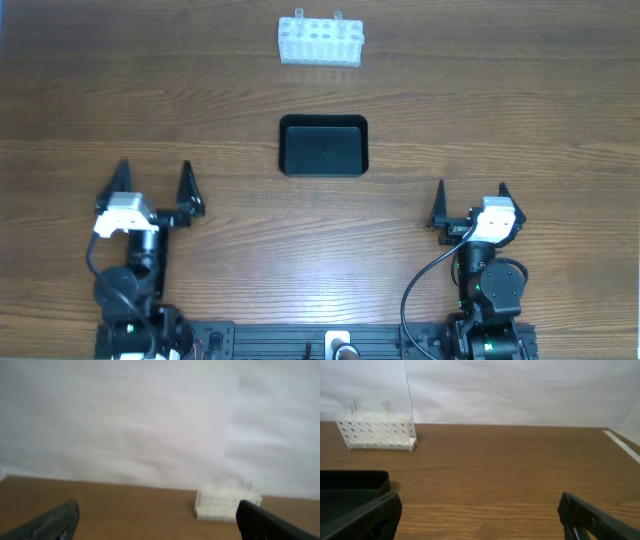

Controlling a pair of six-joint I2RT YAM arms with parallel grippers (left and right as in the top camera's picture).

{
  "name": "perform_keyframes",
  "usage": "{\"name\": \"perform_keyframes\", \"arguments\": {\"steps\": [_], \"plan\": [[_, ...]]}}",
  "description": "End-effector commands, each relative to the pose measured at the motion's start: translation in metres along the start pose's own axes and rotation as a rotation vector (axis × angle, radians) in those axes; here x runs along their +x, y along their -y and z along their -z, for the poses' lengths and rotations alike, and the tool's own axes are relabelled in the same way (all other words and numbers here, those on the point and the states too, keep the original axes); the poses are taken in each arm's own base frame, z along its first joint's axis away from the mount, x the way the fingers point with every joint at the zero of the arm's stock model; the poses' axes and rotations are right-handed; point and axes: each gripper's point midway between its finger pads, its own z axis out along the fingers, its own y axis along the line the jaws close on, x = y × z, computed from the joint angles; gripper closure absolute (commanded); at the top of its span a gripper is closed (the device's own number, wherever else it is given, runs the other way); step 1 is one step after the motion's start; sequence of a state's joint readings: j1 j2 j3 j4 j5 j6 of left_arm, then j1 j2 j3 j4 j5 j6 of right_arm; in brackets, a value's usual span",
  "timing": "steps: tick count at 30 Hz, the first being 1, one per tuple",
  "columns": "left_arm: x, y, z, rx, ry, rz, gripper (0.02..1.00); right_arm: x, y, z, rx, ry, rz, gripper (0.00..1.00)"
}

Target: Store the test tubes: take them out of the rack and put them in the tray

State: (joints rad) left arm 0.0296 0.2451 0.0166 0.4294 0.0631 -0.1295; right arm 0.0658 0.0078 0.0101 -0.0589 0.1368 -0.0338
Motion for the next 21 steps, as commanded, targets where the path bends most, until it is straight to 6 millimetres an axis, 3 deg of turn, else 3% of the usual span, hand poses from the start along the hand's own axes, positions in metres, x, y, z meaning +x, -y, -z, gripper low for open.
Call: {"name": "perform_keyframes", "arguments": {"steps": [1, 6, 10, 13, 18, 21], "plan": [[0.008, 0.008, -0.032, 0.061, -0.065, 0.026, 0.02, 0.003, 0.004, 0.0, 0.019, -0.009, -0.002, 0.009], [0.001, 0.023, -0.093, 0.087, -0.158, 0.04, 0.023, 0.003, 0.004, 0.0, 0.019, -0.009, -0.002, 0.007], [-0.001, 0.049, -0.151, 0.087, -0.225, 0.013, 0.02, 0.003, 0.004, 0.0, 0.019, -0.009, -0.002, 0.007], [0.009, 0.078, -0.192, 0.077, -0.286, -0.008, 0.02, 0.003, 0.004, 0.0, 0.019, -0.009, -0.002, 0.009], [0.036, 0.137, -0.242, 0.131, -0.334, -0.018, 0.02, 0.003, 0.004, 0.0, 0.019, -0.009, -0.002, 0.009], [0.052, 0.154, -0.256, 0.153, -0.353, -0.021, 0.02, 0.003, 0.004, 0.0, 0.019, -0.009, -0.002, 0.007]]}}
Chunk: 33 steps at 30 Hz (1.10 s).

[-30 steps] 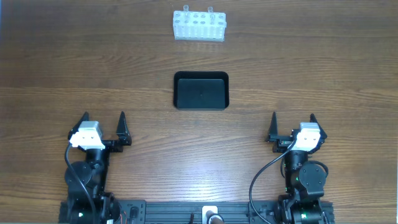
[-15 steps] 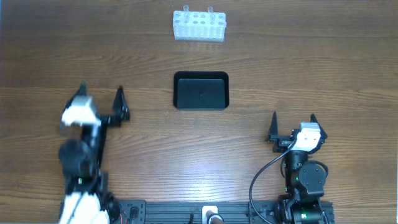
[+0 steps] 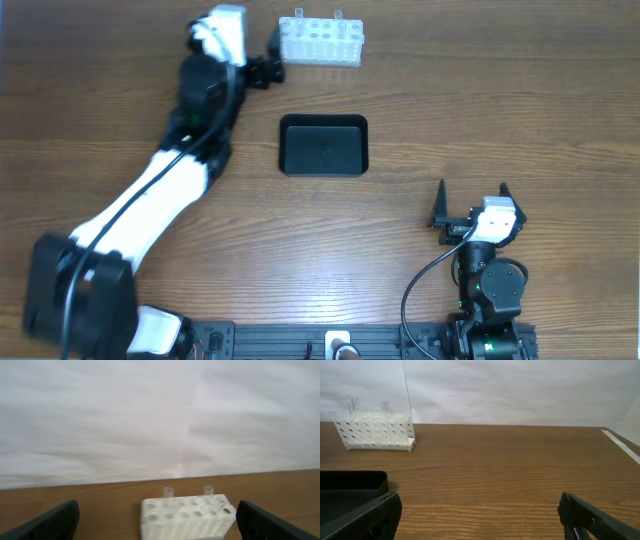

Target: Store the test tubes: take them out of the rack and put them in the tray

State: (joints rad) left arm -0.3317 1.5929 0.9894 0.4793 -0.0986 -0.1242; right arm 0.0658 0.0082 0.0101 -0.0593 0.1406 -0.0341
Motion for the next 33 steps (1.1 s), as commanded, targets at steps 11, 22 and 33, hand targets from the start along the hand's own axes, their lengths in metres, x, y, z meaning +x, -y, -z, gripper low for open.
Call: {"name": "perform_keyframes", "arguments": {"steps": [11, 22, 33], "plan": [[0.033, 0.031, -0.099, -0.003, -0.025, -0.003, 0.02, 0.003, 0.003, 0.0, 0.015, -0.008, -0.002, 0.007], [0.058, 0.034, -0.14, -0.016, -0.113, -0.009, 0.023, 0.003, 0.003, 0.0, 0.015, -0.008, -0.002, 0.009], [0.098, 0.03, -0.145, -0.032, -0.201, 0.019, 0.023, 0.003, 0.003, 0.0, 0.015, -0.008, -0.002, 0.007]]}}
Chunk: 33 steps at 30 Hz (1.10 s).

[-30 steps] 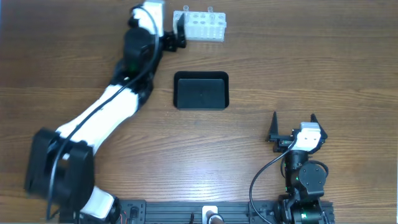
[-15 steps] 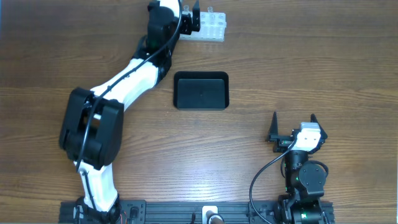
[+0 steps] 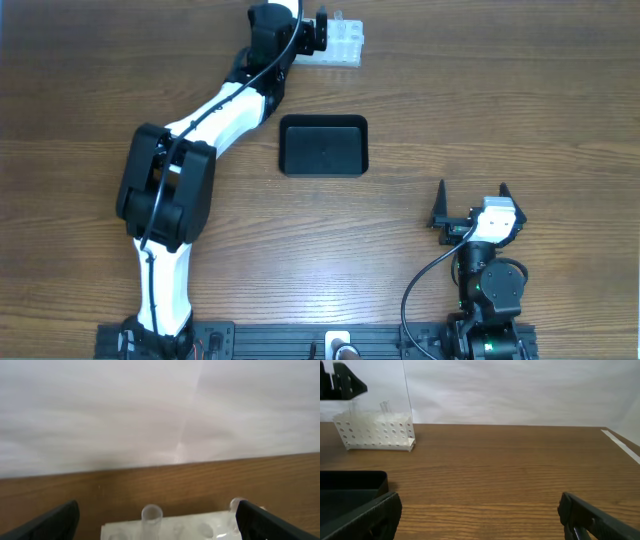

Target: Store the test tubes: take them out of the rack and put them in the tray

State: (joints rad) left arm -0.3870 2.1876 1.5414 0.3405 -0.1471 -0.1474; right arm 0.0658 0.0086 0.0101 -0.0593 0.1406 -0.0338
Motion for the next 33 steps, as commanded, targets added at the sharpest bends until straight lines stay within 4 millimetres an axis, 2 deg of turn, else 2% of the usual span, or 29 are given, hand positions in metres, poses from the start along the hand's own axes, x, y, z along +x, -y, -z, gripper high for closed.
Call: {"name": "perform_keyframes", "arguments": {"steps": [1, 18, 23, 33], "plan": [[0.01, -0.001, -0.005, -0.012, -0.03, 0.036, 0.02, 0.003, 0.003, 0.0, 0.015, -0.008, -0.002, 0.007], [0.025, 0.003, -0.005, -0.013, -0.083, 0.06, 0.062, 0.003, 0.003, 0.0, 0.015, -0.007, -0.002, 0.007], [0.035, 0.001, -0.004, -0.023, -0.122, 0.092, 0.075, 0.003, 0.003, 0.0, 0.015, -0.007, -0.002, 0.009], [0.038, 0.005, -0.003, -0.019, -0.133, 0.096, 0.209, 0.003, 0.003, 0.0, 0.015, -0.007, -0.002, 0.007]]}}
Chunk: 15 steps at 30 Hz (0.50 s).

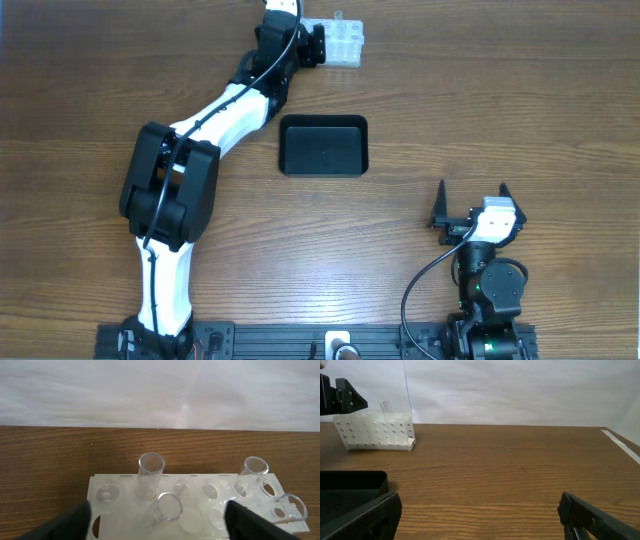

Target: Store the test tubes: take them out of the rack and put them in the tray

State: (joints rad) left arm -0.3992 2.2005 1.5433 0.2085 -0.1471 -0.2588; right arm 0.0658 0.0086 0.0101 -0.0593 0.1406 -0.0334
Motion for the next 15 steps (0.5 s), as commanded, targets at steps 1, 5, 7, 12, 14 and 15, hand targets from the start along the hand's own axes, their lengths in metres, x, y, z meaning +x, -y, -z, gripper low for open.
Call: {"name": "perform_keyframes", "arguments": {"steps": [1, 5, 7, 12, 14, 15], "plan": [[-0.0017, 0.004, -0.0031, 0.0, 0.008, 0.01, 0.222, 0.003, 0.003, -0.0003, 0.015, -0.007, -0.002, 0.009], [-0.0013, 0.0056, -0.0029, 0.002, 0.007, 0.008, 0.24, 0.003, 0.003, -0.0003, 0.015, -0.007, -0.001, 0.007], [-0.001, 0.0067, -0.0027, 0.004, 0.007, 0.008, 0.257, 0.003, 0.003, -0.0003, 0.015, -0.007, -0.001, 0.007], [0.0002, 0.0106, -0.0023, 0.009, 0.005, 0.004, 0.264, 0.003, 0.003, -0.0003, 0.016, -0.007, -0.001, 0.007], [0.0015, 0.011, -0.003, 0.007, 0.005, 0.003, 0.277, 0.003, 0.003, -0.0003, 0.015, -0.007, -0.001, 0.009], [0.0022, 0.0111, -0.0039, 0.005, 0.008, 0.003, 0.279, 0.003, 0.003, -0.0003, 0.015, -0.007, -0.002, 0.007]]}}
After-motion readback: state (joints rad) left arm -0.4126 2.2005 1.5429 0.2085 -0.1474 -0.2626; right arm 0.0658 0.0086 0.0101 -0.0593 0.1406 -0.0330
